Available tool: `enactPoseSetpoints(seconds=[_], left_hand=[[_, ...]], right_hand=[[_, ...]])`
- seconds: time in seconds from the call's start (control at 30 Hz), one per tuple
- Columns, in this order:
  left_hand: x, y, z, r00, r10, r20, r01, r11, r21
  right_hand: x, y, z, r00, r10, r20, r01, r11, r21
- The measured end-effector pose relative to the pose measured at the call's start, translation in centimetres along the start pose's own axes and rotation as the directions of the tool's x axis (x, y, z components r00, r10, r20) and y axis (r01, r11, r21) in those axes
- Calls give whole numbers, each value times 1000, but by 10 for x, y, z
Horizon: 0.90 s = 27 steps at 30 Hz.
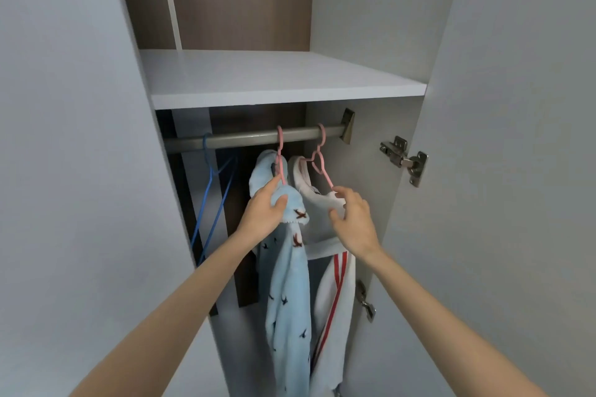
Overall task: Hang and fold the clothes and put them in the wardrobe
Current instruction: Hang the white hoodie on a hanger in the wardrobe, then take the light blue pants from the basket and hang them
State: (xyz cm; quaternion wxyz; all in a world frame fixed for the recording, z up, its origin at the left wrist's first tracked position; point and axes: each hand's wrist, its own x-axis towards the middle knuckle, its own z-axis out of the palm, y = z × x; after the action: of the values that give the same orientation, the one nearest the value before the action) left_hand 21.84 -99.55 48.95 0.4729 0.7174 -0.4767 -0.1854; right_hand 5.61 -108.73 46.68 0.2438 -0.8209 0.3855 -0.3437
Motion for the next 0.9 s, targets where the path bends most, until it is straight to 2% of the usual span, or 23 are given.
enactPoseSetpoints(seconds=[0.1, 0.37, 0.57, 0.9], left_hand=[[-33, 2, -9, 1000, 28, -3, -28, 998, -51], [-146, -11, -15, 992, 20, 121, -8, 995, -97], [-223, -11, -8, 982, -26, 185, 51, 990, -128], [-351, -8, -10, 981, -126, 144, 149, 975, -163]], right_hand=[[-31, -11, -7, 994, 93, 61, -103, 976, 191], [-168, -26, -17, 949, 279, 148, -313, 895, 317], [-263, -48, -45, 913, 326, 247, -383, 891, 242], [-361, -67, -58, 874, 266, 408, -378, 898, 226]])
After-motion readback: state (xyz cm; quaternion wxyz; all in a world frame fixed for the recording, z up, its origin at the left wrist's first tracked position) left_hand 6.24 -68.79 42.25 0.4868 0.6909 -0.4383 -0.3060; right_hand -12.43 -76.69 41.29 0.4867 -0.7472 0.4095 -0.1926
